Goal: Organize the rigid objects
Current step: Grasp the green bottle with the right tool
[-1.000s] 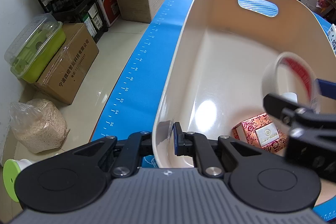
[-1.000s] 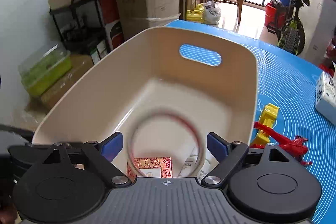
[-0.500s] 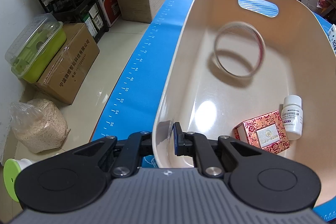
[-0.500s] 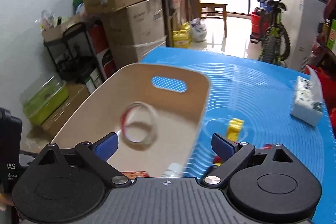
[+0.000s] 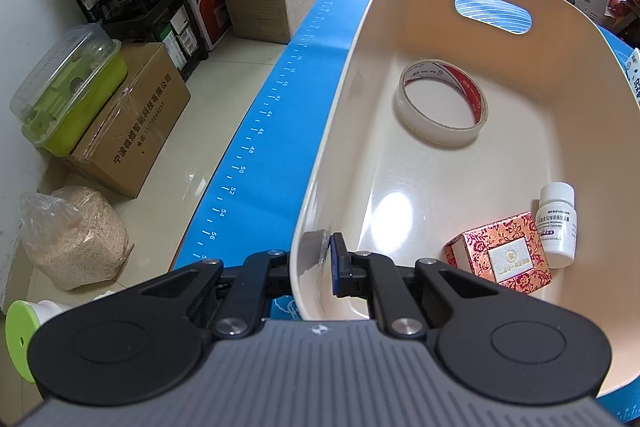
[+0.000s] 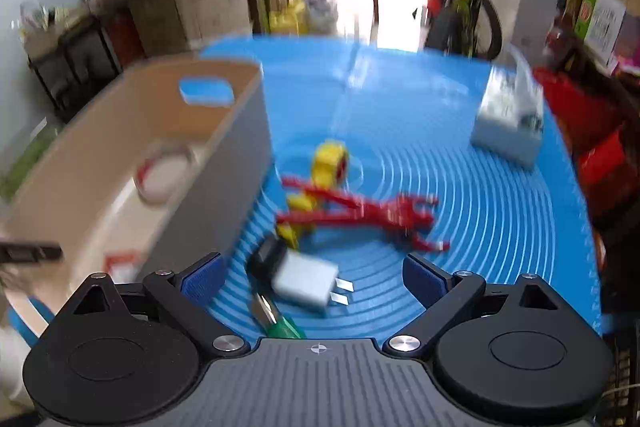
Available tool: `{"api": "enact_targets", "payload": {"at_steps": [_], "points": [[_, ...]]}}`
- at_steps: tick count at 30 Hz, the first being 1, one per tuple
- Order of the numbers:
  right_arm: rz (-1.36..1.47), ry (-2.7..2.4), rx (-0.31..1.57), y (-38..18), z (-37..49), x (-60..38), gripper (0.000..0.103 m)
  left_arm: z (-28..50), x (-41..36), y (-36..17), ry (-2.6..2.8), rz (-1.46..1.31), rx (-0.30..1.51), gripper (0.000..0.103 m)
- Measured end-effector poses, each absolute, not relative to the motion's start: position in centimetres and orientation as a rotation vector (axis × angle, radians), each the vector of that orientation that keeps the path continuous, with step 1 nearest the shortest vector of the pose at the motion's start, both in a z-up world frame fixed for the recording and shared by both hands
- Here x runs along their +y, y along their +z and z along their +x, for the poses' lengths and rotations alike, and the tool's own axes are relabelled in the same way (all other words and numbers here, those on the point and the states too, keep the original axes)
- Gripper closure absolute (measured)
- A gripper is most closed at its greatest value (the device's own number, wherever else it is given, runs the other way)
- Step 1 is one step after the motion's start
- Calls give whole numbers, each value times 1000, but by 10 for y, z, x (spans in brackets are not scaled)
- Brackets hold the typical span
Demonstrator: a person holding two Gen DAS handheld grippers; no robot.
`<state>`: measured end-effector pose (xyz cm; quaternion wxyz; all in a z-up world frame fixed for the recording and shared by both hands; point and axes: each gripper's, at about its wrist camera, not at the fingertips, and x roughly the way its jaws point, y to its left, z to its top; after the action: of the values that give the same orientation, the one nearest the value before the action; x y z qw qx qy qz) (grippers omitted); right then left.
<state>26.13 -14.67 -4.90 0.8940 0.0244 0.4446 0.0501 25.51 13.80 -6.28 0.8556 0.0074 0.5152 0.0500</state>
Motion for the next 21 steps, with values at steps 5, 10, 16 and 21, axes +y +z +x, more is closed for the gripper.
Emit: {"api": "enact_targets", "payload": {"at_steps": [5,10,16,21], "points": [[-13,142,1010,-78,265,-141,12,255,138,-63,105,16,1083,90],[-69,183,1058,-97,267,-130,17,253,139,-62,105,19,1082,89],[-105,203,1101,-117,268,-125,29,253,139,-62,106,20,1082,89],[-126,227,1079,-120,264,-123,37,253,139,-62,107,19,1082,89]]}}
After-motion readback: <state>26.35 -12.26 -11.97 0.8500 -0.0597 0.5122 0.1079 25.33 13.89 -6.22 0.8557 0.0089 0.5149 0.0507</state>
